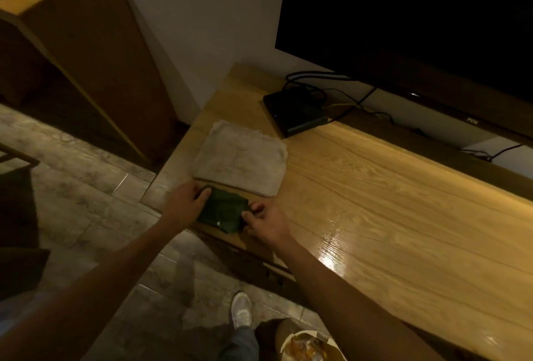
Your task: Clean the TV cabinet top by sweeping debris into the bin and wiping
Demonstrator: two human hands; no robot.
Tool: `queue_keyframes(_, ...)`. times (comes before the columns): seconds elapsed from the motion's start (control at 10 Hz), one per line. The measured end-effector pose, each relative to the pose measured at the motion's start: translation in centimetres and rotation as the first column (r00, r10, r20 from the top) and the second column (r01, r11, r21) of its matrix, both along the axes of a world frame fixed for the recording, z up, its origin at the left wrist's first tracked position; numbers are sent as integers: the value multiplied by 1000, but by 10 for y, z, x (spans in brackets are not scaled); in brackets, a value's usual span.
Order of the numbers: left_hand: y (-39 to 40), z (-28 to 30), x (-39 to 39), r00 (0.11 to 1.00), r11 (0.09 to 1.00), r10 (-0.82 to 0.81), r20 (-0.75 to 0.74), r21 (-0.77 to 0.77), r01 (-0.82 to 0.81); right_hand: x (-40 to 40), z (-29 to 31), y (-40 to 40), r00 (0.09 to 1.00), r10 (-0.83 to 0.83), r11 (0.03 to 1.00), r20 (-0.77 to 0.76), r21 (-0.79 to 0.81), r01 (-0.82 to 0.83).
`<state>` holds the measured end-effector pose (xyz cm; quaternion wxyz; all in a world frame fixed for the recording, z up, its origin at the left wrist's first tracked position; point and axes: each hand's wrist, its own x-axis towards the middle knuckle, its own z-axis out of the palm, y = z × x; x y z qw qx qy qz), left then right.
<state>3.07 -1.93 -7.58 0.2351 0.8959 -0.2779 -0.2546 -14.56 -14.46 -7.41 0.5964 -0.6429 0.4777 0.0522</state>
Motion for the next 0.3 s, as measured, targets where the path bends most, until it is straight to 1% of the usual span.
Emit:
queue_keyframes(0.1, 0, 3, 3, 997, 996, 63, -41, -59, -65, 8, -8, 14, 990, -137, 987, 41, 94, 133)
queue_keyframes(0.2, -1, 1, 4, 996, 993, 87, -10, -75, -88, 9, -11, 22, 976, -207, 973, 72, 116, 198)
queue_keyframes(0.3, 2, -1, 1, 993, 991, 114, -37, -60, -116, 2, -6, 18, 979, -199, 979, 45, 65, 195)
